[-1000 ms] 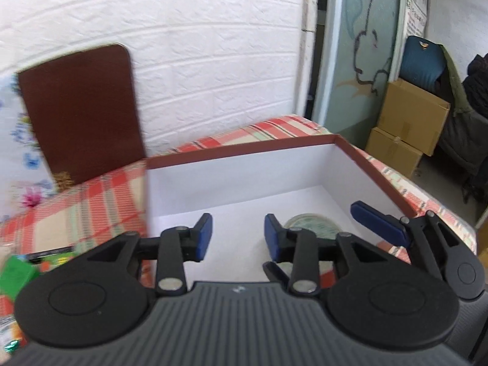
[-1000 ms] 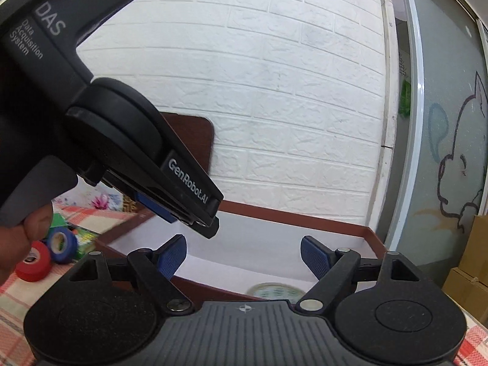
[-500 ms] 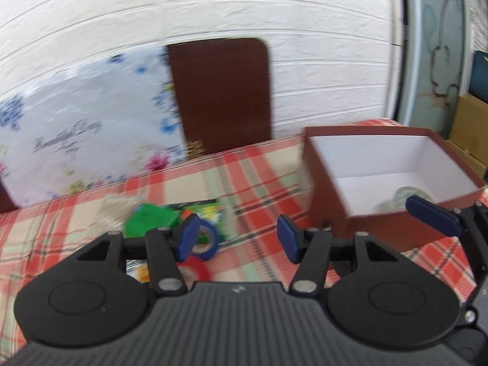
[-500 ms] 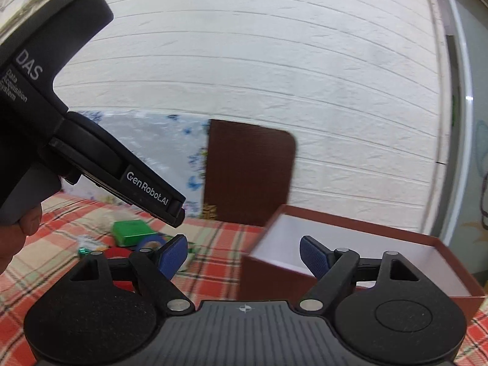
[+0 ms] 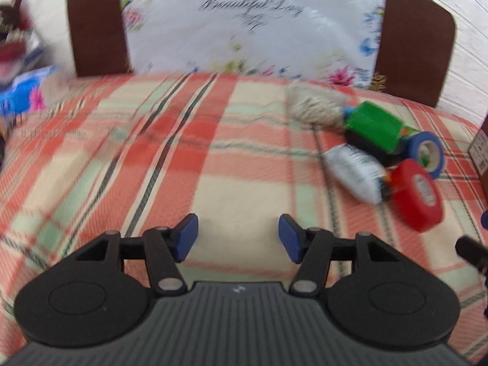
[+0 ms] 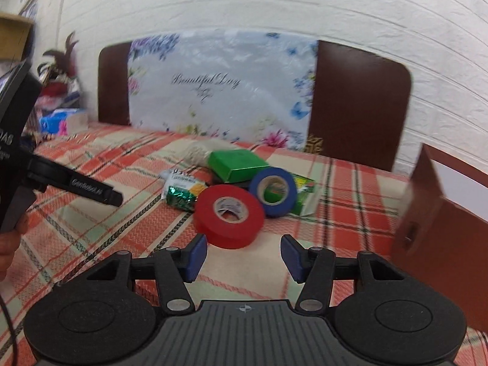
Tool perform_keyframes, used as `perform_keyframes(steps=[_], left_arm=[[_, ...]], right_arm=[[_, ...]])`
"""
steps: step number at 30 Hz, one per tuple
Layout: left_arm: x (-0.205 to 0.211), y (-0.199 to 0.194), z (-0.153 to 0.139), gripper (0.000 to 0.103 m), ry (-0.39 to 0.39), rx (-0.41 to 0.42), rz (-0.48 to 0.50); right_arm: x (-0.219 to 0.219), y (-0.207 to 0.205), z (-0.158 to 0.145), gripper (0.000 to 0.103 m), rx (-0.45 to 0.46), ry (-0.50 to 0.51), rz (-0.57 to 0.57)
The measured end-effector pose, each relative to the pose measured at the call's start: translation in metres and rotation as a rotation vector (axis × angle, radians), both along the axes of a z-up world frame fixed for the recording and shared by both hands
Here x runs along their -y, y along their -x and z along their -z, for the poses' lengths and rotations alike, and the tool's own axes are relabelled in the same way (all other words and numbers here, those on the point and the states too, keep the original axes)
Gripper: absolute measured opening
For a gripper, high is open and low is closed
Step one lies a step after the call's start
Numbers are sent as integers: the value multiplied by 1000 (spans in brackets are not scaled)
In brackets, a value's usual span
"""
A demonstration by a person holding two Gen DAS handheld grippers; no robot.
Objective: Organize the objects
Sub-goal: 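Move the left gripper back to the red tape roll and grasp it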
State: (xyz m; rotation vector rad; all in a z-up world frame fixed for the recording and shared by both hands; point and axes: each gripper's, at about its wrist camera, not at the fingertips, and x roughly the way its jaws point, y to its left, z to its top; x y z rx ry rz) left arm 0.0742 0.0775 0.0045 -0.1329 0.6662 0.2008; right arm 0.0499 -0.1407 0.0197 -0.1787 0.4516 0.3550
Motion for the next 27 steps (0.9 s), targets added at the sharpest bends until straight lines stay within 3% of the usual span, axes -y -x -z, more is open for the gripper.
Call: perform_keyframes(steps=[2,6,11,18,23,25,27], left_arm=[[-4,10,6,67,12,74,24],[-2,4,7,79,8,84,47],[7,5,8,81,-2,85,56],[11,7,9,85,-20,70,65],[13,-1,1,87,-20,3,93],[17,-2,-9,82,49,-22,112],[34,0,-25,81,129,-9,185]], right_arm=[[-9,-15,4,67,-20,11,-13],[-22,-55,11,71,-100,9,-18],[-15,-76,15,72,-174,-98,-3],[-9,-16,16,72,-144,-13,-47],[28,45,15,72,-134,17,-42],[45,60,15,72,-135,11,-7],[59,70,15,82,-127,3,41]])
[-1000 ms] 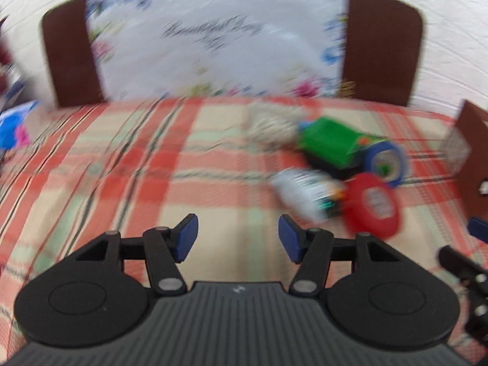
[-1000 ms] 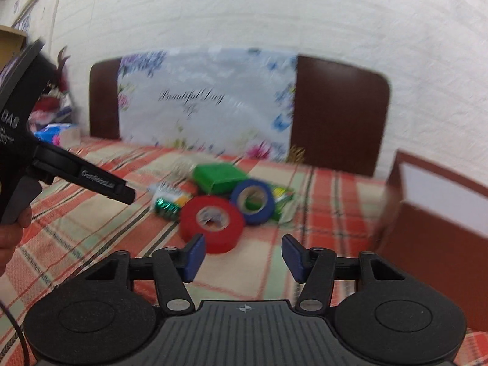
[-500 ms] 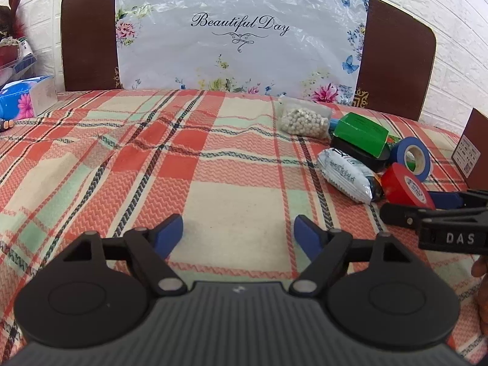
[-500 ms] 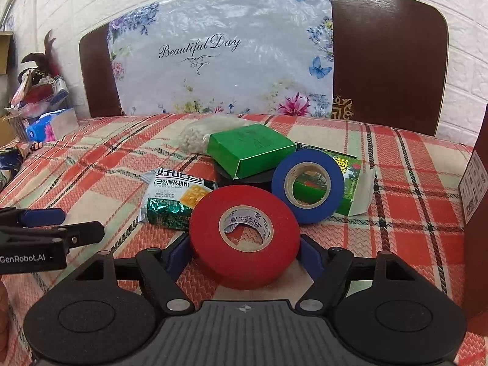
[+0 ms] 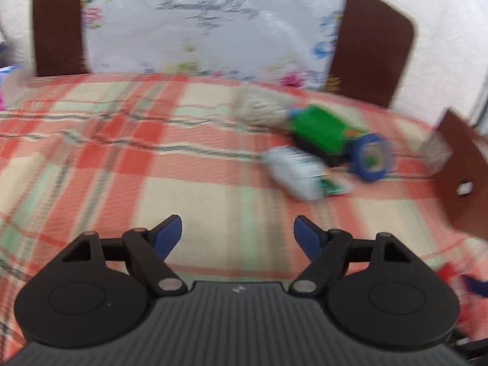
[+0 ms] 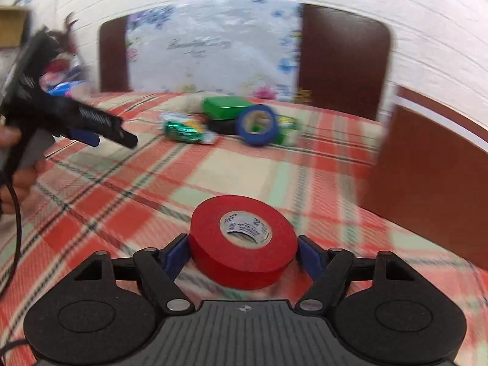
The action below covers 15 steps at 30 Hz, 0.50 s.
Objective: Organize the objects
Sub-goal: 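Move the left gripper back to the red tape roll and grasp it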
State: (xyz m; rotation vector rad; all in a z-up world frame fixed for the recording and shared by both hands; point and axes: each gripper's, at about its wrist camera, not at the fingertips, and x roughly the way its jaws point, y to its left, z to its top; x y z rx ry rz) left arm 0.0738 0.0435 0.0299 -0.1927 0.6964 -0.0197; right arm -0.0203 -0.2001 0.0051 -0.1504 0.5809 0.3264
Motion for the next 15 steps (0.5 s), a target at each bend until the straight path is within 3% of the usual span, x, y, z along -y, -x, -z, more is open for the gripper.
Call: perform_keyframes(steps=[3,7,10,12,13,15], left_arm=[[52,4,-26,78,-5,10,164],[115,7,-38,72,-33,-47,372],[143,4,-28,67,-55,-141,460],[153,1,-12,55,-98,-211,487],[156,-1,-2,49,-97,-259,498],[156,3,3,46,-94,-253,501]], right_arm=[[11,7,3,84,-13,-14,22],[9,5,4,82,-10,-20,5],[8,1,5,83,-20,-27,-2],[10,0,6,82,-26,-43,-3],[9,1,6,70,-24,-46,-8],[5,5,6,70,-6,-31,-35]])
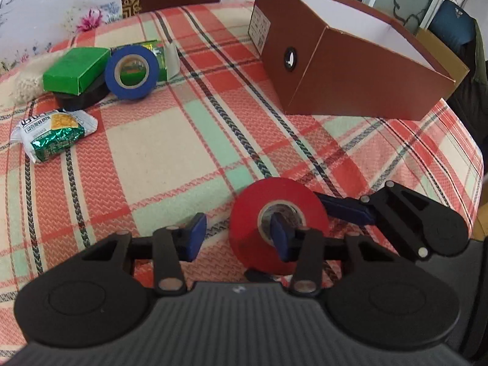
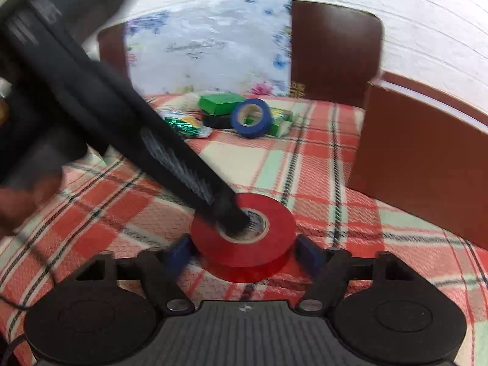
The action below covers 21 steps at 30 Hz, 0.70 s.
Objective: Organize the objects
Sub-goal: 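Lower the red tape roll into the brown box and release it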
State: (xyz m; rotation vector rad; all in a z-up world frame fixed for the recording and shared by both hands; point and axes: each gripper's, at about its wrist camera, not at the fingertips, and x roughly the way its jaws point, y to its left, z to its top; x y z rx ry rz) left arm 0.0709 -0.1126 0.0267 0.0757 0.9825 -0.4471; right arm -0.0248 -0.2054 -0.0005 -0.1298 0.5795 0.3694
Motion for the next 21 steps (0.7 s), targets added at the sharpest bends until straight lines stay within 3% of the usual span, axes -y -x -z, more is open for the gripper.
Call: perform_keyframes(steps=[2,3,5,10,14,17,21], left_arm=[[1,1,-6,29,19,-13,5],[2,1,-13,28,15,9,2],[9,4,-34,28,4,82,28],[44,-8,-95,28,-33,294,114],[80,-33,-120,31,-30,392,141],[103,-58,-116,33,3,385,118],[125,-91,-97,33,50,309,84]], right_arm=[[-2,3,0,70,24,7,-6],[-1,3,-2,70,29,0,-2],[6,3,-11,70,77,-25,17],[25,-3,-53,70,307,-6,86],[54,-27,-81,70,395,-2,163],[75,-49,-90,70,409,3,224],[104,-87,-80,70,321,-34,297]])
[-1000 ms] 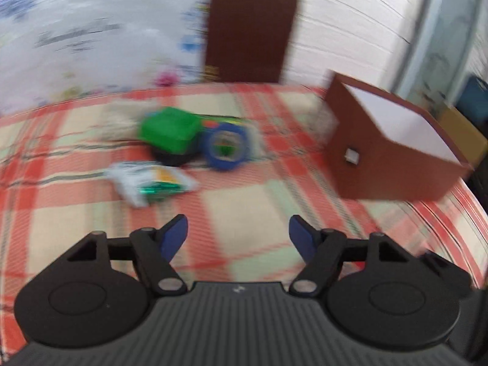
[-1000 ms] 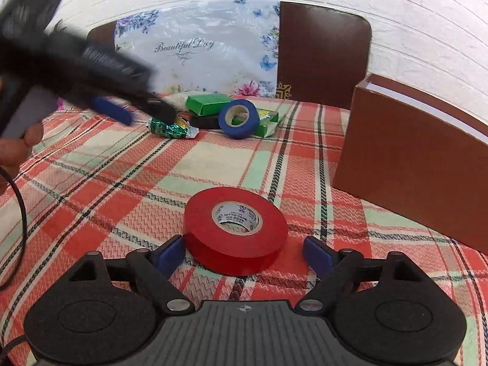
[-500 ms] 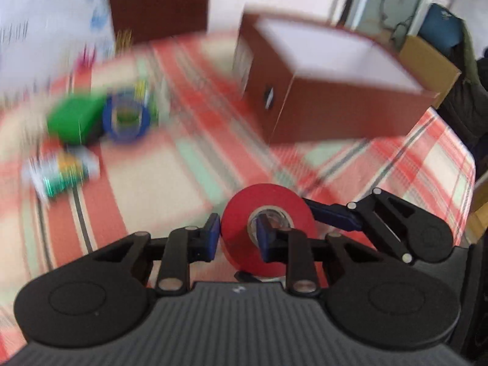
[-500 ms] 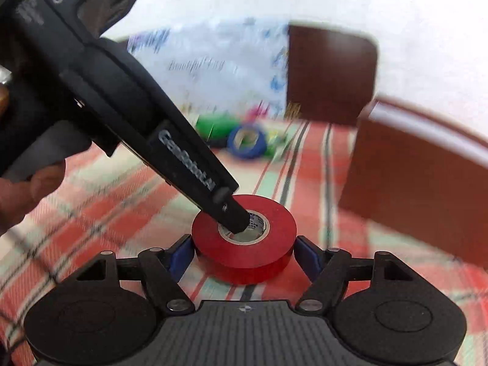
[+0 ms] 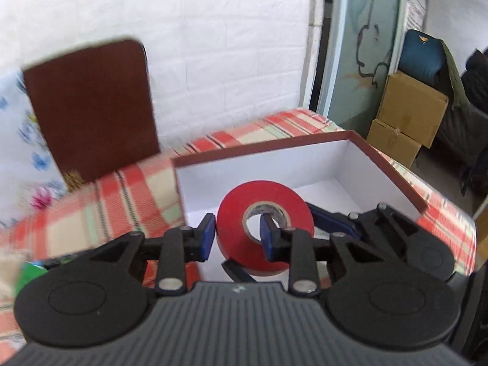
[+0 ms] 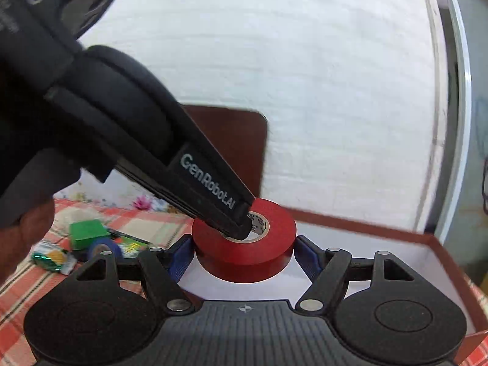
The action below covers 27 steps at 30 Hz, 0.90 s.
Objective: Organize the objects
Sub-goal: 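Lower the red tape roll into the brown box and release it, then grasp the green-and-white snack packet with the left gripper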
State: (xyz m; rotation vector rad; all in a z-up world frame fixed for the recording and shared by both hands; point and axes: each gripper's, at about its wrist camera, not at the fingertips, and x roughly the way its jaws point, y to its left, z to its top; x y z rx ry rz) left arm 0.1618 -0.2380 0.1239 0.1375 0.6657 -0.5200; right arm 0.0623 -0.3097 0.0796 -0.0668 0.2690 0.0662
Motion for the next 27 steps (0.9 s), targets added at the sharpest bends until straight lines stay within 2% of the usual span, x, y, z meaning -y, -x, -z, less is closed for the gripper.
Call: perform_keyframes(steps=[2,4,9,14,17,19,20,23,27], left_arm=[[10,-10,12,36,-19,-23,-28],[17,-14,22,36,-49,-40,-55],[12,-5,20,40,-6,-43,-67],[-11,28,8,42,64,23,-93],[-34,46,11,46,66,40,-144],[-53,55,19,47,61,28,-189],[-64,60,22,58,78,24,-200],[-90,70,35,56,14,15,-282],[-133,80,56,56,-4,-34,-383]], right_arm=[[11,-18,10,70,-66,-21,16],[21,-22,14,71,-72,-77,35],[24,0,18,70,-11,-90,58],[14,45,16,70,87,-147,87],[-1,63,17,70,102,-167,60],[-13,71,23,70,62,-173,20],[-21,73,28,70,27,-172,1],[-45,66,47,70,-92,-168,-48],[-72,63,64,70,-200,-134,-91]])
